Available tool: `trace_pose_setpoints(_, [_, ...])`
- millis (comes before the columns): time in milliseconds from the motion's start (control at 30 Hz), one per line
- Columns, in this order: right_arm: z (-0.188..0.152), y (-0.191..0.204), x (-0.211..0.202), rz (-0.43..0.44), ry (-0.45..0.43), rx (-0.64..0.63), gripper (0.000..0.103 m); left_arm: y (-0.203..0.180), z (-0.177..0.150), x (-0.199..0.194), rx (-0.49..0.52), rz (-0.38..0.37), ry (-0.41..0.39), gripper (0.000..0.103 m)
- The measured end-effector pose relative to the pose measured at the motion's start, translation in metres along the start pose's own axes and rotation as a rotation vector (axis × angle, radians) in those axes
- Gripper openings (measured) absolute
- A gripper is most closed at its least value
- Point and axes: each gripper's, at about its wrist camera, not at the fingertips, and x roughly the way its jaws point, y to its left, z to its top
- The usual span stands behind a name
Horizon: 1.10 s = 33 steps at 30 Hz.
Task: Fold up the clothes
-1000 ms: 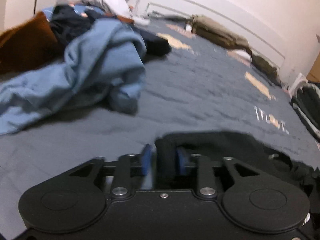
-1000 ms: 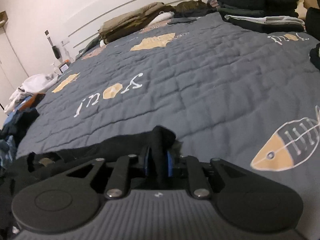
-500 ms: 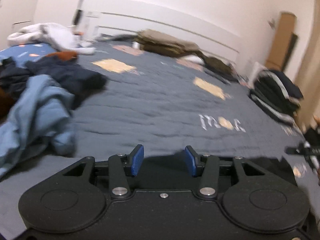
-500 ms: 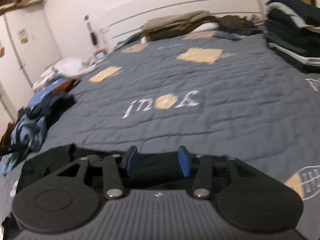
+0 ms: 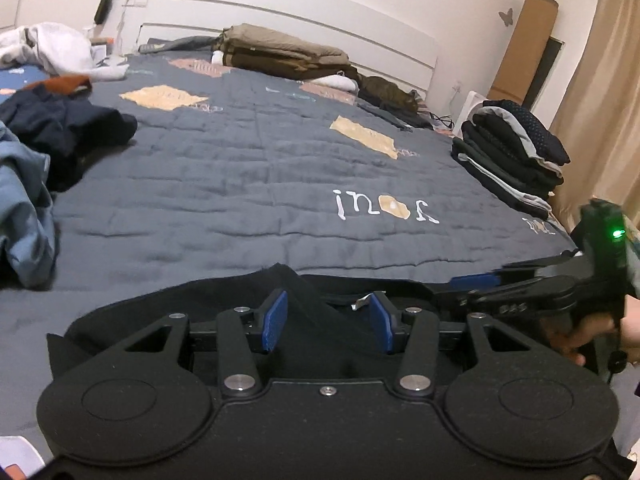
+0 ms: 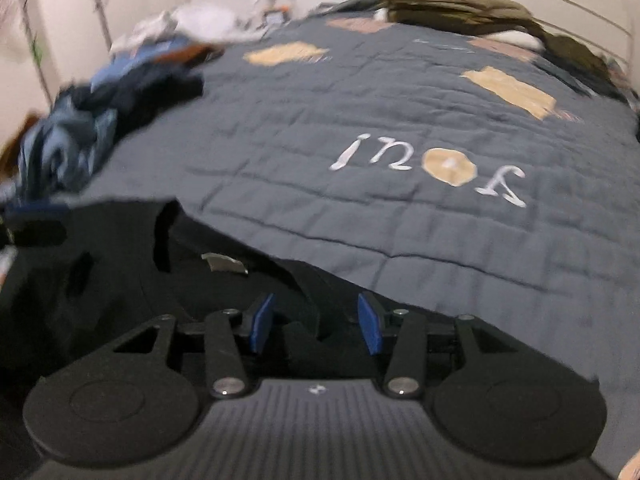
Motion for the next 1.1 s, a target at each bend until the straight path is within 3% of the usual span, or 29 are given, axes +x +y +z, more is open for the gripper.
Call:
trace_pose_setpoints(100, [0.004,-0.006,0.008,0.002,-0.001,0.035,0.045,0.004,0.000,0.003,-0.022,0.000,0.007,0.046])
trace_pose_setpoints(167, [0.006,-0.010,0.013,0.004,-0.002,0.060,0.038,0.006,-0.001,0.004,-0.027,0.002,0.012,0.046])
trace_pose_setpoints(233, [0.008,-0.014,0.018,0.006,-0.003,0.085,0.014,0.009,-0.002,0.005,-0.037,0.007,0.016,0.047])
trace_pose_setpoints(333, [0.014,-0.021,0.024,0.009,-0.021,0.136,0.009,0.012,-0.003,0.009,-0.062,0.013,0.024,0.047])
trace_pose_setpoints(433, [0.027,-0.036,0.019,-0.004,-0.101,0.229,0.008,0.011,-0.004,0.010,-0.061,0.016,0.020,0.047])
trace_pose_setpoints(600, [0.037,-0.048,0.034,-0.019,-0.097,0.308,0.008,0.012,-0.005,0.014,0.000,0.045,0.028,0.055])
trace_pose_setpoints(733, [0.042,-0.052,0.037,-0.012,-0.064,0.272,0.011,0.024,0.000,0.019,0.035,0.052,0.050,0.055])
trace_pose_setpoints(867, [0.045,-0.054,0.025,0.033,-0.041,0.202,0.014,0.026,0.017,0.033,0.133,0.036,0.078,0.055])
trace_pose_setpoints(967, [0.042,-0.057,0.015,0.067,-0.038,0.125,0.023,0.022,0.026,0.047,0.224,0.002,0.114,0.055])
trace_pose_setpoints(1033, [0.040,-0.060,0.010,0.069,-0.031,0.084,0.039,0.020,0.032,0.058,0.288,-0.020,0.159,0.055])
trace_pose_setpoints(1100, [0.038,-0.063,0.008,0.081,-0.019,0.057,0.043,0.020,0.037,0.069,0.331,-0.020,0.183,0.055])
